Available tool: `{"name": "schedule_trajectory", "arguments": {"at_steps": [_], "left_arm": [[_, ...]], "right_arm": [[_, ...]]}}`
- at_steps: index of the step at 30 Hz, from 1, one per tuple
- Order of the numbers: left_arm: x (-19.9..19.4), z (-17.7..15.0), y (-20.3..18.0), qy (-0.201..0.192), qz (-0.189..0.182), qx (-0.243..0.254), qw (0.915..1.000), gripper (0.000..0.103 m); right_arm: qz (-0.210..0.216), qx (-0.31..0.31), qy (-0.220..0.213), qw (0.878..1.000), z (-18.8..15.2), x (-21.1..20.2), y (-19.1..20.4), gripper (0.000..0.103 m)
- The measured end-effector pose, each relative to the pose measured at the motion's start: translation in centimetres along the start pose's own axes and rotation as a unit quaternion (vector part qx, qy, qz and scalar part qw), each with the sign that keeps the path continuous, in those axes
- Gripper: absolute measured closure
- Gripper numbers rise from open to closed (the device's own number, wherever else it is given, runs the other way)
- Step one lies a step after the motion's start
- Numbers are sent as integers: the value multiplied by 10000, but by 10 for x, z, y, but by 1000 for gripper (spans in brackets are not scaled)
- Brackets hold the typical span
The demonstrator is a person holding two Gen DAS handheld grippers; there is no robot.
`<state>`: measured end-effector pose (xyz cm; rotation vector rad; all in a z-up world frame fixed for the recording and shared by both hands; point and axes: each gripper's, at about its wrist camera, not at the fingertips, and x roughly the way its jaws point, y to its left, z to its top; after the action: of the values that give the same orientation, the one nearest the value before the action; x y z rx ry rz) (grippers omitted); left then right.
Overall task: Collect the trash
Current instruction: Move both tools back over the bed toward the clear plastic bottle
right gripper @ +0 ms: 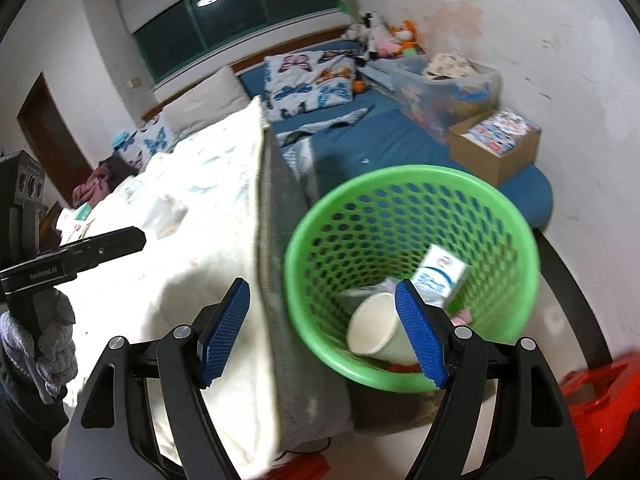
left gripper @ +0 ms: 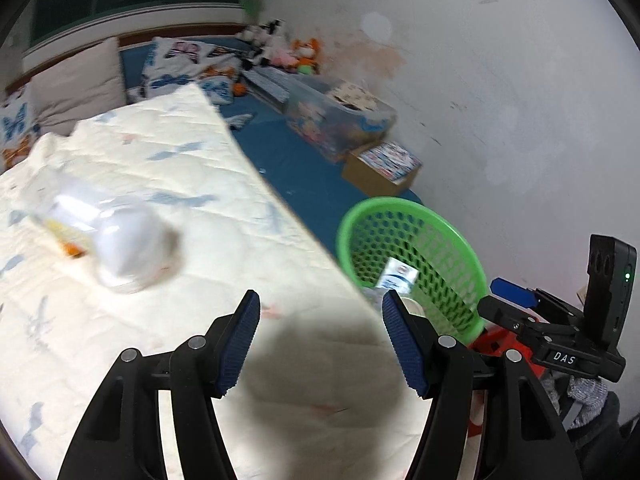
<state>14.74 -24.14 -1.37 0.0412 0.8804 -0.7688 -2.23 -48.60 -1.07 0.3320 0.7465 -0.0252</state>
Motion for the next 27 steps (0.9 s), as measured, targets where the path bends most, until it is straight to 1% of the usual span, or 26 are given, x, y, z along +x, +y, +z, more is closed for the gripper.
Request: {"name": "schedule_trajectory", "arguments": {"at_steps": [7,9,16,21,27], "left_arm": [[-36,-9,57,-213,390,-479,9979,41],[-46,-13,76,-249,567,-653,9959,41],[-72,-21,124,-422,929,-1116,9885,41],[-85,-27,147,-525,1150,-1340,9829,41],[-94,-33,166,-575,1291,-1510,9784,41]], "right_arm": [[349,-440,140,9983,11,27,48,28],[440,-568,176,9973,15,35,62,28],[690,-895,248,9933,29,58,100,28],[827,-1145,295,9895,36,74,130,28],[1004,-1390,410,9843,43,102,167,28]]}}
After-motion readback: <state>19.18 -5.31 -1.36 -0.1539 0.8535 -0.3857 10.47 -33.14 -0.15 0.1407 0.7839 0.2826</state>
